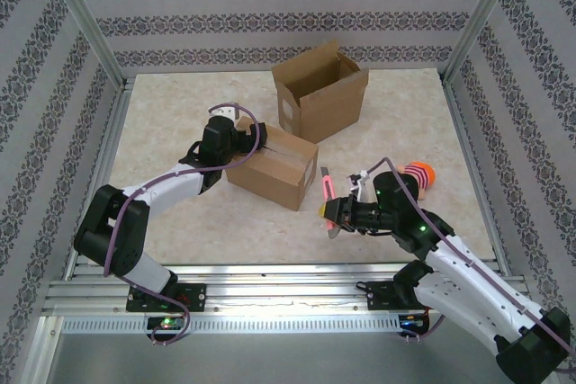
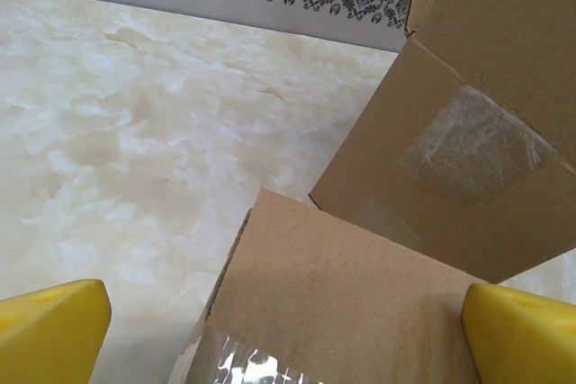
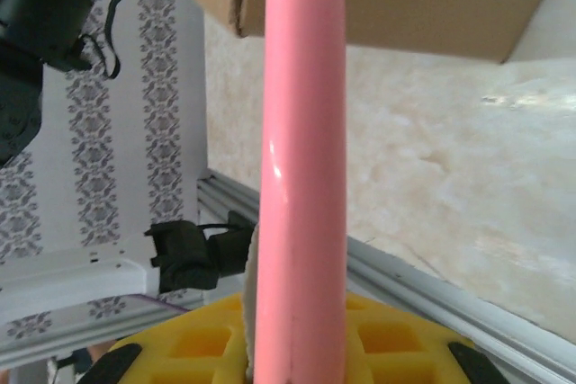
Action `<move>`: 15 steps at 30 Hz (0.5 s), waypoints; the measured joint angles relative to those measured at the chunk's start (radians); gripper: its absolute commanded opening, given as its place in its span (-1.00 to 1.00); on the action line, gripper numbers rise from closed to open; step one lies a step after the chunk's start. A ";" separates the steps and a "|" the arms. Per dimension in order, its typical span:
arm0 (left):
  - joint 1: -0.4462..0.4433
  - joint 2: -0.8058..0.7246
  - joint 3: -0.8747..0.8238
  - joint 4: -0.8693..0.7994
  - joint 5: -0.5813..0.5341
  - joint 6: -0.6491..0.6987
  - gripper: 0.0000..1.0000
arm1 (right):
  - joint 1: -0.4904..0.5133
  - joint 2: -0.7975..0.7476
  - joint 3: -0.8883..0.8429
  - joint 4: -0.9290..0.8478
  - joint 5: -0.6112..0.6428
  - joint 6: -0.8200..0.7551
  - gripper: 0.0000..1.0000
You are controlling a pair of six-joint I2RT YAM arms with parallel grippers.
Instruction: Unpack the express box
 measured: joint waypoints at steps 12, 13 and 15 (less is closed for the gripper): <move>-0.001 -0.169 -0.049 -0.229 0.167 -0.276 1.00 | 0.138 -0.018 0.087 -0.239 0.373 -0.114 -1.00; -0.003 -0.190 -0.053 -0.265 0.184 -0.299 1.00 | 0.164 -0.016 0.087 -0.244 0.417 -0.108 -1.00; -0.010 -0.234 -0.054 -0.357 0.202 -0.329 1.00 | 0.209 -0.016 0.085 -0.248 0.491 -0.089 -1.00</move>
